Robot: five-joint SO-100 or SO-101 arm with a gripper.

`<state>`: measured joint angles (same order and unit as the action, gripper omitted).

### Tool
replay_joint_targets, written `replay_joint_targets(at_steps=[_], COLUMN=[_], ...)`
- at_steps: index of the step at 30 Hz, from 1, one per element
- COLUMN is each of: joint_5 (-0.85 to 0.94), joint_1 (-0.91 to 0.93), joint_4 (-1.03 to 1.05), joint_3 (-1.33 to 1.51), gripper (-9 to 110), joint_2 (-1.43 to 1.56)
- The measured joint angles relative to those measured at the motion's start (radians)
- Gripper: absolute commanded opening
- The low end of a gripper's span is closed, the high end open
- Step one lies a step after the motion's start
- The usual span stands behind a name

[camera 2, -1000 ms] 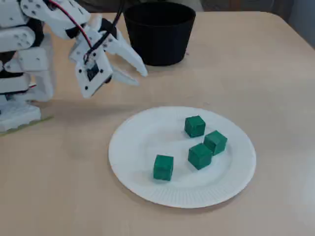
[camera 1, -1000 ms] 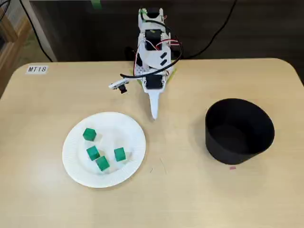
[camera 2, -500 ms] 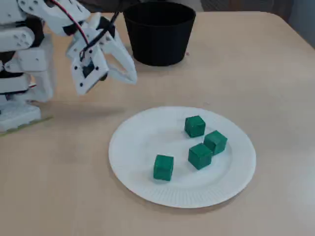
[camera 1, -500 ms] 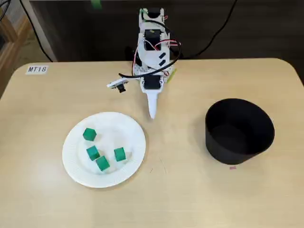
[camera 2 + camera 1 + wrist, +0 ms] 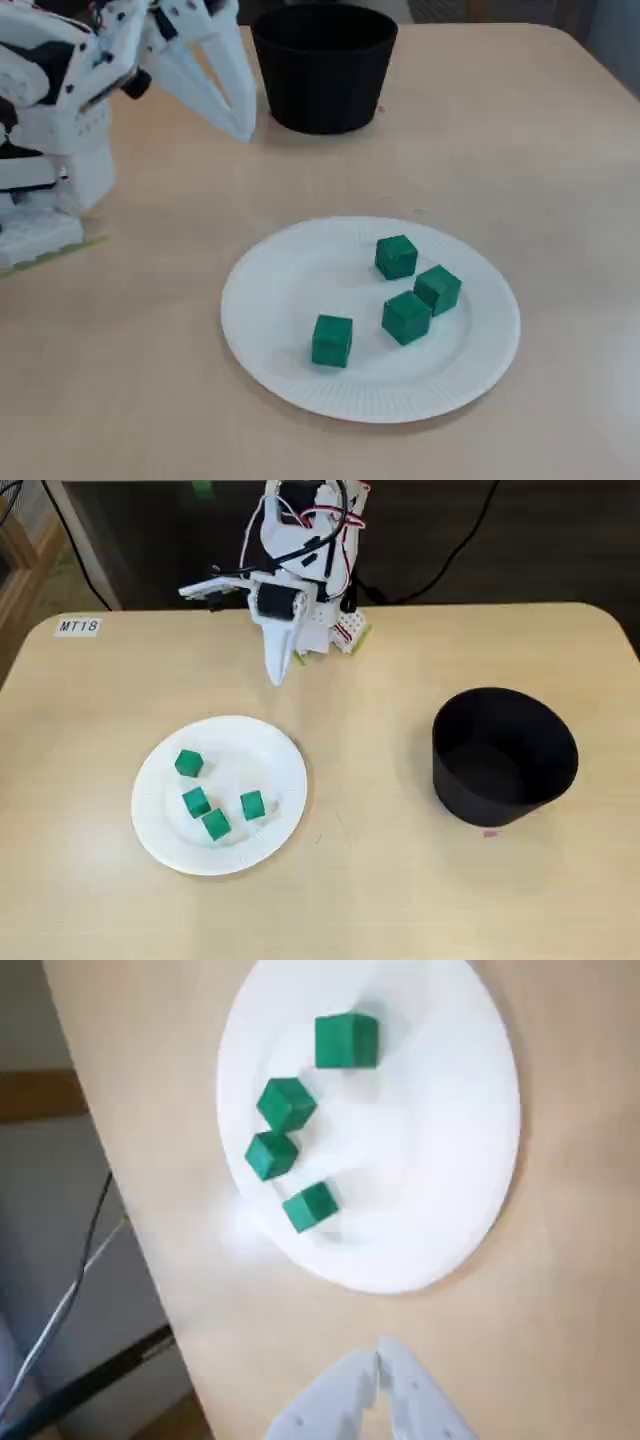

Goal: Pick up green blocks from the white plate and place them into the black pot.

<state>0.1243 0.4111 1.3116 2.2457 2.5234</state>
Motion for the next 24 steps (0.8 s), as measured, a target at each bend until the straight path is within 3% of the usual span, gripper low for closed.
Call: replay_joint_targets(at_steps=[6, 12, 17, 24], joint_5=[0.028, -0.15, -0.284, -0.344], joint_1=[0.011, 0.014, 0.018, 0.041], joint_4=[0.011, -0.084, -0.241, -0.278], joint_3=[-0.216, -0.285, -0.296, -0.388], gripper=[-2, -2, 9, 21], joint_2=[-0.348, -0.566, -0.658, -0.801])
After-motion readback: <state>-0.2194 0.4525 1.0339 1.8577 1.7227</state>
